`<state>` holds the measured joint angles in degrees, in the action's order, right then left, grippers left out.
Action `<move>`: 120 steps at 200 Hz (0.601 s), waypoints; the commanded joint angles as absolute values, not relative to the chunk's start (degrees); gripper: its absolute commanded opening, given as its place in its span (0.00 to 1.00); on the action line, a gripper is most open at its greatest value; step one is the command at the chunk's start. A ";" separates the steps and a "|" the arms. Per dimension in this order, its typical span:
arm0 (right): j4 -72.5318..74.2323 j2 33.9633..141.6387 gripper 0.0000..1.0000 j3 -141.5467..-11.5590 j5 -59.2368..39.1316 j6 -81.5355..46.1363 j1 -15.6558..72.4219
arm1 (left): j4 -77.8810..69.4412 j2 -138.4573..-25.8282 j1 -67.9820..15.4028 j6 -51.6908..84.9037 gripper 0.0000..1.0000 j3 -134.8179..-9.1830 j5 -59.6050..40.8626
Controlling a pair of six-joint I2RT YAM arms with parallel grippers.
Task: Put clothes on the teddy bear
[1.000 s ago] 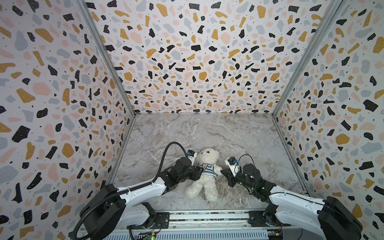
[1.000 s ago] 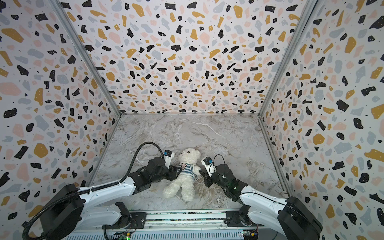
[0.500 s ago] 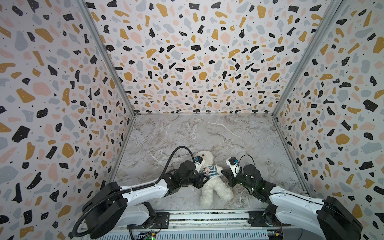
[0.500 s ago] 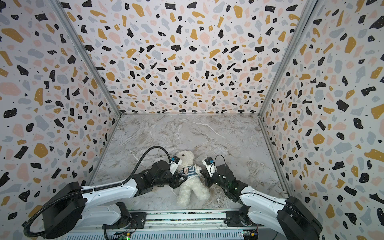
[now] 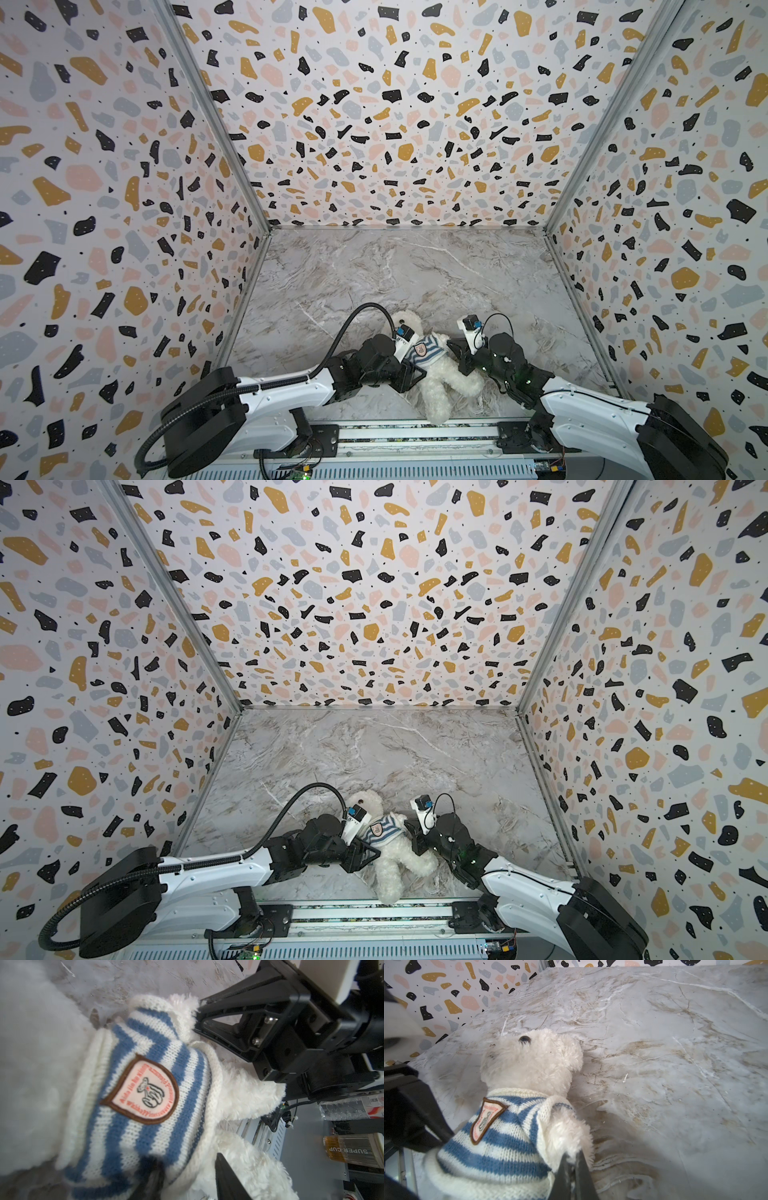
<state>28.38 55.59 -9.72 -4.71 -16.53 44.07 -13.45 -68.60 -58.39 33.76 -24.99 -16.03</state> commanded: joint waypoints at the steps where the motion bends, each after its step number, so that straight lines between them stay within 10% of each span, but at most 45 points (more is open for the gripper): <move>1: 29.88 54.59 0.00 -9.49 -1.11 -18.43 45.23 | -16.54 -66.92 -59.77 35.14 0.43 -24.50 -16.50; 120: 29.60 51.11 0.00 -9.38 0.91 -16.44 47.55 | -8.05 -62.80 -61.97 32.90 0.44 -27.18 -11.34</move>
<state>28.60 52.31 -9.37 -0.25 -17.50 47.16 -15.75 -67.24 -61.73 36.67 -24.99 -14.74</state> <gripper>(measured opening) 0.057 0.436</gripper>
